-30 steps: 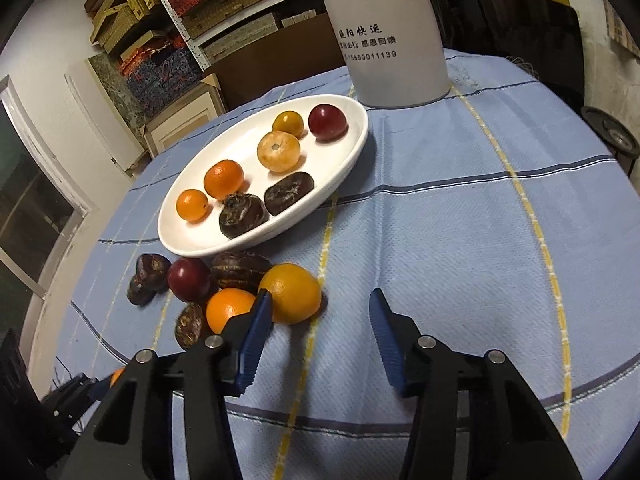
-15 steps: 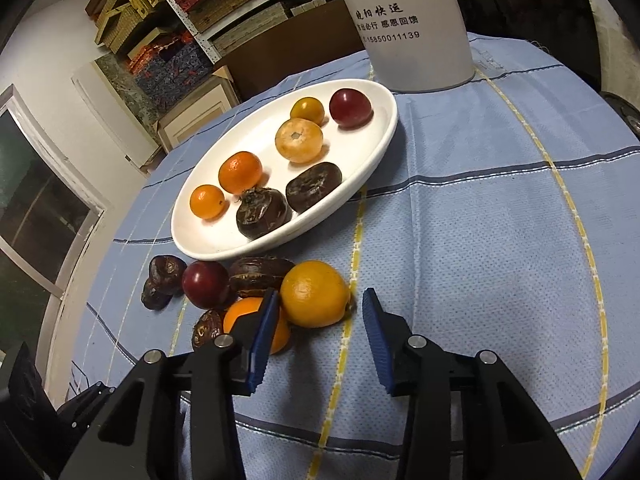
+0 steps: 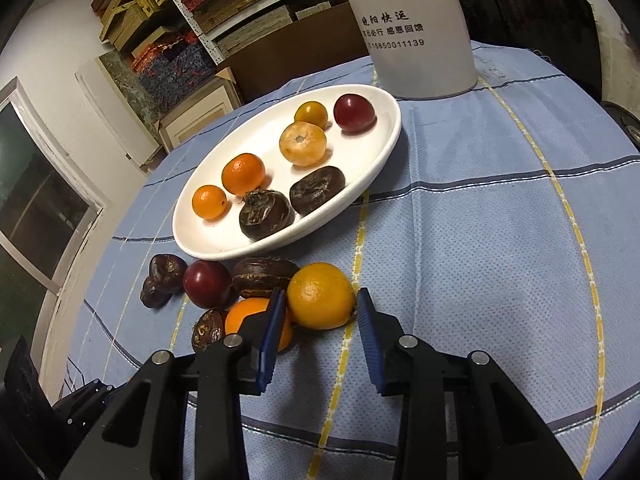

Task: Organize fruits
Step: 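Carry the orange toward the plate with the left tool while the right tool grasps and carries the small fruit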

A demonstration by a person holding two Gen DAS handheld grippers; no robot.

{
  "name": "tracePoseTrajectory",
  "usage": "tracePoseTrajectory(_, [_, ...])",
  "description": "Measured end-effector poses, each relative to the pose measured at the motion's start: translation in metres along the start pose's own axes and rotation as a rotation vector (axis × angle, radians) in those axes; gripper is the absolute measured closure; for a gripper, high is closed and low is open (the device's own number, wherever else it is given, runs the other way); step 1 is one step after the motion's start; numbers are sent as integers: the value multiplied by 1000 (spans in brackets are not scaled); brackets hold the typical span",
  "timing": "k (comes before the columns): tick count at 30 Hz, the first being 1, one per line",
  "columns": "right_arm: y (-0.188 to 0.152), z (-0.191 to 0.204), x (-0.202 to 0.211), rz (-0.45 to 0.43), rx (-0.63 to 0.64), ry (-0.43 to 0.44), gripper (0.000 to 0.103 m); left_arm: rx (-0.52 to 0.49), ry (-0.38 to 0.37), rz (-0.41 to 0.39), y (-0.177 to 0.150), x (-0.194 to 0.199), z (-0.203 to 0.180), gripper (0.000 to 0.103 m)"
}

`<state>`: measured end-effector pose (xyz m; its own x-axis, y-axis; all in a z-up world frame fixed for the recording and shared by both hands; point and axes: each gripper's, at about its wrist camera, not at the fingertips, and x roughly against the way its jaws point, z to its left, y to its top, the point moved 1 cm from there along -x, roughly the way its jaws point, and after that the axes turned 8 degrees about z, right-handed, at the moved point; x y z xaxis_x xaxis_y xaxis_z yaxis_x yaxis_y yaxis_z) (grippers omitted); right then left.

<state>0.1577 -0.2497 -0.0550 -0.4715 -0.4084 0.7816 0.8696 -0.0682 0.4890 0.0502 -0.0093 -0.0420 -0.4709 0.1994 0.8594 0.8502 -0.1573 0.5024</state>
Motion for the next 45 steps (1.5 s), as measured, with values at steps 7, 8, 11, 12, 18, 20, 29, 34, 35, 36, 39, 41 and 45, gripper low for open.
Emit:
tracePoseTrajectory(7, [-1, -7, 11, -29, -27, -1, 67, -16, -10, -15, 0, 3, -4, 56])
tracePoseTrajectory(8, [-1, -8, 13, -34, -28, 0, 68, -15, -11, -17, 0, 3, -3, 56])
tracePoseTrajectory(11, [-2, -9, 19, -49, -27, 9, 76, -10, -15, -19, 1, 4, -2, 56])
tracePoseTrajectory(12, [-2, -9, 21, -55, -25, 8, 76, -10, -16, -20, 1, 4, -2, 56])
tracePoseTrajectory(18, [-1, -13, 19, -37, -37, 21, 75, -22, -17, -12, 0, 4, -5, 56])
tracePoseTrajectory(20, [-1, -12, 18, -38, -32, 22, 73, -21, -18, -5, 0, 3, -5, 56])
tracePoseTrajectory(29, [-2, -3, 6, 2, -17, 63, 67, -26, -15, 2, -1, 1, -6, 56])
tracePoseTrajectory(34, [-3, 1, -4, 18, -4, 52, 65, -28, -12, 4, -1, 0, -6, 56])
tracePoseTrajectory(35, [-3, 1, -4, 16, -4, 52, 65, -28, -10, 6, -1, 0, -6, 56])
tracePoseTrajectory(36, [-3, 1, -4, 16, -4, 53, 65, -29, -10, 6, -1, 0, -6, 56])
tracePoseTrajectory(39, [-4, 1, -3, 15, -5, 52, 66, -28, -13, 6, -1, 0, -6, 56])
tracePoseTrajectory(41, [-4, 1, -1, 5, -4, 33, 66, -24, -22, 2, -1, 0, -5, 56])
tracePoseTrajectory(45, [-4, -4, 7, -17, -21, 27, 66, -25, -40, -16, -1, 4, -5, 57])
